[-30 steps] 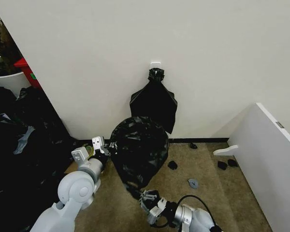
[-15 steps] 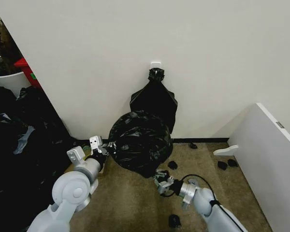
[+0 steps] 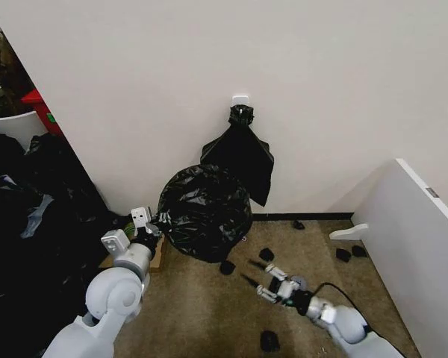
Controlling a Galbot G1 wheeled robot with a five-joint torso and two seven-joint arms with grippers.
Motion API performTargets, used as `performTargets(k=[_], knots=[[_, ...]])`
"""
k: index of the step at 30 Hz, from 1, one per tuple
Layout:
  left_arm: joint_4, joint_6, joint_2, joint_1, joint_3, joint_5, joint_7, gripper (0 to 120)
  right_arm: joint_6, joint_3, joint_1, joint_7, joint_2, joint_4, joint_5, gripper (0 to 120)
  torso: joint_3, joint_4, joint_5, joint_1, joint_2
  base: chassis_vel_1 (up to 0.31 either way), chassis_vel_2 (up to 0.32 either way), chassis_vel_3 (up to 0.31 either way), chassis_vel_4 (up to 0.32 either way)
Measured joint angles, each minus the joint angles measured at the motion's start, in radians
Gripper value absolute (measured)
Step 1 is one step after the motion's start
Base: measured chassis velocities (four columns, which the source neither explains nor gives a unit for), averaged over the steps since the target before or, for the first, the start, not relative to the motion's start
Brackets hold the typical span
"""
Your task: Place the garbage bag over the trash bin.
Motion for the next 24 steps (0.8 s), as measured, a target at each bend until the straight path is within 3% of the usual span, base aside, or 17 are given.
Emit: performTargets(k=[4, 6, 9, 11, 13, 15, 20, 23, 24], knots=[[0.027, -0.036, -0.017, 0.016, 0.048, 0.084, 0.023, 2, -0.088, -0.022, -0.047, 0.150, -0.014, 0.218, 0.120, 75, 0.000, 0.0002, 0.0002, 0.000, 0.000, 0.000, 0.000, 0.000, 0.000], [0.030, -0.041, -0.021, 0.019, 0.055, 0.094, 0.026, 2, -0.103, -0.032, -0.052, 0.177, -0.016, 0.264, 0.135, 74, 0.000, 0.0002, 0.0000, 0.000, 0.000, 0.000, 0.000, 0.000, 0.000], [0.050, -0.077, -0.040, 0.029, 0.078, 0.144, 0.051, 2, -0.168, -0.091, -0.054, 0.285, -0.012, 0.425, 0.158, 59, 0.000, 0.0001, 0.0004, 0.000, 0.000, 0.000, 0.000, 0.000, 0.000], [0.057, -0.090, -0.043, 0.032, 0.081, 0.156, 0.058, 2, -0.184, -0.109, -0.049, 0.307, -0.011, 0.449, 0.158, 55, 0.000, 0.0001, 0.0005, 0.000, 0.000, 0.000, 0.000, 0.000, 0.000], [0.070, -0.126, -0.049, 0.040, 0.089, 0.185, 0.081, 2, -0.260, -0.179, -0.032, 0.421, -0.010, 0.509, 0.138, 46, 0.000, 0.0003, 0.0003, 0.000, 0.000, 0.000, 0.000, 0.000, 0.000], [0.078, -0.160, -0.052, 0.044, 0.095, 0.209, 0.106, 2, -0.400, -0.262, -0.010, 0.598, -0.013, 0.557, 0.096, 37, 0.000, 0.0002, 0.0005, 0.000, 0.000, 0.000, 0.000, 0.000, 0.000], [0.086, -0.194, -0.054, 0.046, 0.101, 0.236, 0.128, 2, -0.528, -0.327, 0.020, 0.758, -0.015, 0.592, 0.092, 29, 0.000, 0.0001, 0.0003, 0.000, 0.000, 0.000, 0.000, 0.000, 0.000], [0.098, -0.234, -0.057, 0.048, 0.105, 0.277, 0.153, 2, -0.654, -0.382, 0.069, 0.905, -0.010, 0.609, 0.128, 10, 0.000, -0.0002, 0.0002, 0.000, 0.000, 0.000, 0.000, 0.000, 0.000], [0.098, -0.234, -0.057, 0.048, 0.105, 0.277, 0.153, 2, -0.654, -0.382, 0.069, 0.905, -0.010, 0.609, 0.128, 10, 0.000, -0.0002, 0.0002, 0.000, 0.000, 0.000, 0.000, 0.000, 0.000]])
